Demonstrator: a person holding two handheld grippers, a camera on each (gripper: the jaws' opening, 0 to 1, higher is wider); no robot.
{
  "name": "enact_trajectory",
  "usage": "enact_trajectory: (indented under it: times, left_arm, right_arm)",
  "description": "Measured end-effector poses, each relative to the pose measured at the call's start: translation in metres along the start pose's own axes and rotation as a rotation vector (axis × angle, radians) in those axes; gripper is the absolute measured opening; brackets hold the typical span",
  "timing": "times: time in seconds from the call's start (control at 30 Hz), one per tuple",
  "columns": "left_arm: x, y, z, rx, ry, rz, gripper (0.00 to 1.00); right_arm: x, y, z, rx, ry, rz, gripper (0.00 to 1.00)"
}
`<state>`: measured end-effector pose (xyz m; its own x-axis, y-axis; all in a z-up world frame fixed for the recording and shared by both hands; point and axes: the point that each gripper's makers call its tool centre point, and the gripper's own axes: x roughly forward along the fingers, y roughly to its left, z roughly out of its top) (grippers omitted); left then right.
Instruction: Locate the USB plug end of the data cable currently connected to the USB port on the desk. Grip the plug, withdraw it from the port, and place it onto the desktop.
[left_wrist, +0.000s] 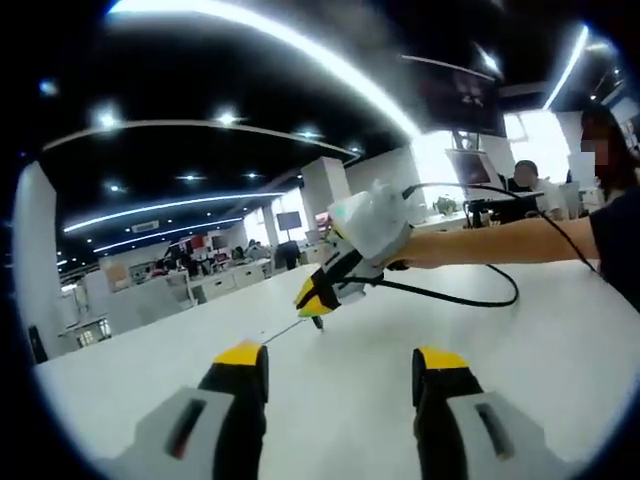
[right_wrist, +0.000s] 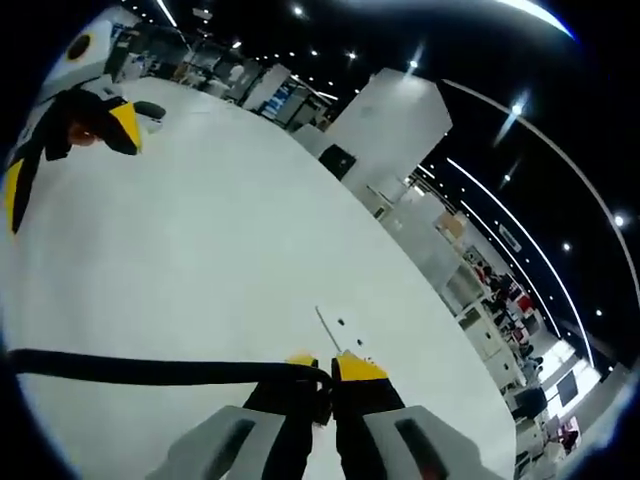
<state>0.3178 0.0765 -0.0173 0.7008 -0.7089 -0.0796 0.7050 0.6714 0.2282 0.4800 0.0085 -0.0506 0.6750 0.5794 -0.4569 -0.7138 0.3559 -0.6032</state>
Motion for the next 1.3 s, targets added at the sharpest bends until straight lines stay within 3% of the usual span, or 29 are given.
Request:
enact_trajectory:
  times: [0.5,1.0,1.17,1.3]
  left_arm:
    - [-0.001,0.000,-0.001,0.004,0.012,-0.001,0.57]
    - [0.001,0.005,-0.005,-0.015,0.022,0.006,0.58]
    - [0.002,0.007,-0.008,-0.016,0.029,0.010,0.58]
    - [0.002,0.012,-0.009,-0.019,0.032,0.032,0.59]
  right_arm:
    - [0.000,0.003,-0.003,-0.036,0.026,0.018,0.11]
    - [-0.017,0.007,-0.018,-0.107,0.073,0.023,0.23]
    - [-0.028,0.001,-0.022,-0.079,0.059,0.001,0.26]
    - [-0.036,-0.010,-0.023,0.019,0.001,-0.044,0.27]
